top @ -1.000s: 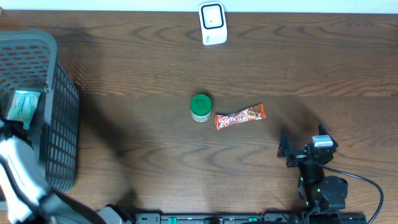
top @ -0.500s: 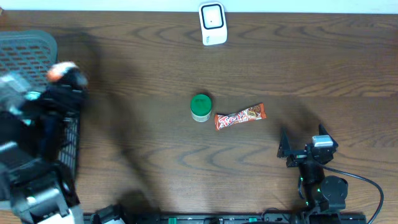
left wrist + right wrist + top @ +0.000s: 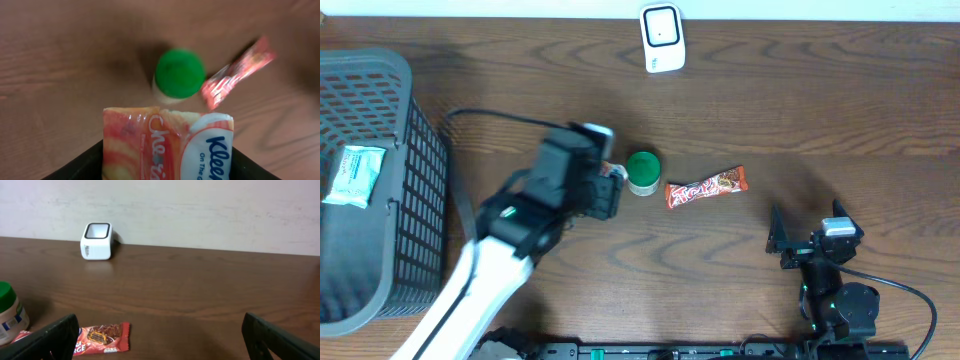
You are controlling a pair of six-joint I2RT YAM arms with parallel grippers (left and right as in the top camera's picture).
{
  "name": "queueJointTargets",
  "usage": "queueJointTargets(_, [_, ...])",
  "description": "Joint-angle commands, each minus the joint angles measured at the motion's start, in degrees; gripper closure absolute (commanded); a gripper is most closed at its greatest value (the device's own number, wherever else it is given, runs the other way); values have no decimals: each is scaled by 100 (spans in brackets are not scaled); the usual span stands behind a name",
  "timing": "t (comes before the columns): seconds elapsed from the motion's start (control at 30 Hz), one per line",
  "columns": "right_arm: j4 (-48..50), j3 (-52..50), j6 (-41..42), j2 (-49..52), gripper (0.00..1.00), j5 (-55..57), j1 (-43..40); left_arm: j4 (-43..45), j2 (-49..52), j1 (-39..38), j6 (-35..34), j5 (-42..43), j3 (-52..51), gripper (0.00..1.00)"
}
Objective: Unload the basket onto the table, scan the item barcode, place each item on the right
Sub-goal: 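Place orange box left of the jar with left gripper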
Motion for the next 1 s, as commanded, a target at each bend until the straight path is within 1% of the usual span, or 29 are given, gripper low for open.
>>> queueJointTargets(0.0, [-22, -7, 83, -24, 1, 11, 87, 131, 776, -302, 433, -737, 48, 36])
queueJointTargets(0.17, [-22, -7, 83, -24, 1, 11, 87, 560, 1882, -625, 435, -739, 48, 35])
queueJointTargets(0.23, [-22, -7, 81, -24, 1, 11, 87, 616, 2186, -688, 431, -739, 48, 32])
queueJointTargets(0.3, [-22, -7, 81, -24, 1, 11, 87, 610, 2299, -697, 424, -737, 48, 32])
queueJointTargets(0.47, [-22, -7, 81, -24, 1, 11, 87, 605, 2221, -697, 389, -737, 48, 32])
queueJointTargets(0.57, [-22, -7, 83, -24, 1, 11, 87, 579, 2133, -697, 389, -732, 48, 35])
queueJointTargets(0.63, [-22, -7, 81, -24, 1, 11, 87, 479, 2111, -695, 476, -765, 48, 35])
queueJointTargets(0.8, [-22, -7, 81, -24, 1, 11, 87, 168, 2109, -688, 474, -1657, 48, 37])
queueJointTargets(0.9, [-22, -7, 83, -24, 1, 11, 87, 146, 2092, -675, 448, -1727, 48, 38])
queueJointTargets(0.97, [-22, -7, 83, -24, 1, 11, 87, 216, 2092, -614, 293, -1727, 48, 37])
